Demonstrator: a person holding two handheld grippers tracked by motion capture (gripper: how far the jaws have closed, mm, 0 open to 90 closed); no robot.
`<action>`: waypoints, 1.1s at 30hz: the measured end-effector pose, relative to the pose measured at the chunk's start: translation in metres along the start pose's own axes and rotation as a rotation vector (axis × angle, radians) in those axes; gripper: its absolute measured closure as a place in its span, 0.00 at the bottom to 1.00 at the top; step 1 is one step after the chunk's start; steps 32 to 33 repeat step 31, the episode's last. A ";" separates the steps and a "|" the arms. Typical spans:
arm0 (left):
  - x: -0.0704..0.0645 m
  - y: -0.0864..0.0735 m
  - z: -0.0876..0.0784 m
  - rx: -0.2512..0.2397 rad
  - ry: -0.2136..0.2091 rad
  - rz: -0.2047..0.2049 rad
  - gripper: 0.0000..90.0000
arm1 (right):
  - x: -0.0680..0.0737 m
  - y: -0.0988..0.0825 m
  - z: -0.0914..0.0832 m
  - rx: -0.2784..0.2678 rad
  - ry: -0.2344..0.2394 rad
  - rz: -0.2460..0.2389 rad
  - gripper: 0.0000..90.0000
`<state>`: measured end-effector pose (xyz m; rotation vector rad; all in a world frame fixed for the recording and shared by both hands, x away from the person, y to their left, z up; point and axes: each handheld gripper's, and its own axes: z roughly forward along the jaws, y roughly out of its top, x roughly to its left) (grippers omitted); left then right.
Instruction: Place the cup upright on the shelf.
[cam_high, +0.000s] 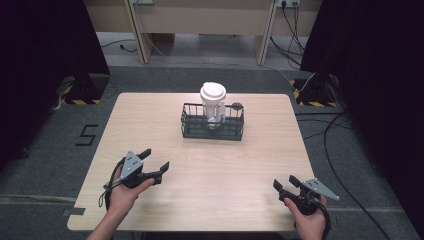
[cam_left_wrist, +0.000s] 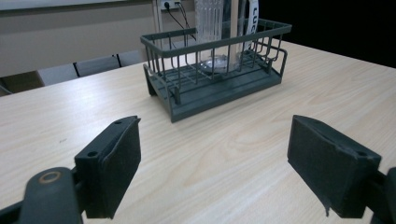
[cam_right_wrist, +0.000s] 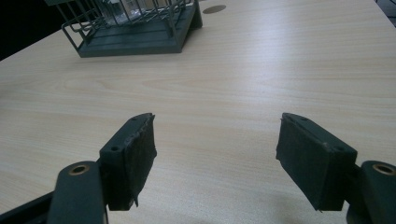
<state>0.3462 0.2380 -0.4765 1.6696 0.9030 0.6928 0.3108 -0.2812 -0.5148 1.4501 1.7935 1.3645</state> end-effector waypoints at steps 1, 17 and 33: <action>0.000 0.000 0.000 0.000 0.000 0.000 0.19 | 0.000 0.000 0.000 0.000 0.000 0.000 0.32; 0.014 -0.032 -0.018 0.038 0.060 -0.040 0.19 | 0.000 0.000 0.000 0.001 -0.002 -0.005 0.32; 0.010 -0.041 -0.020 0.032 0.065 -0.046 0.20 | 0.001 0.000 0.001 0.005 -0.002 -0.022 0.31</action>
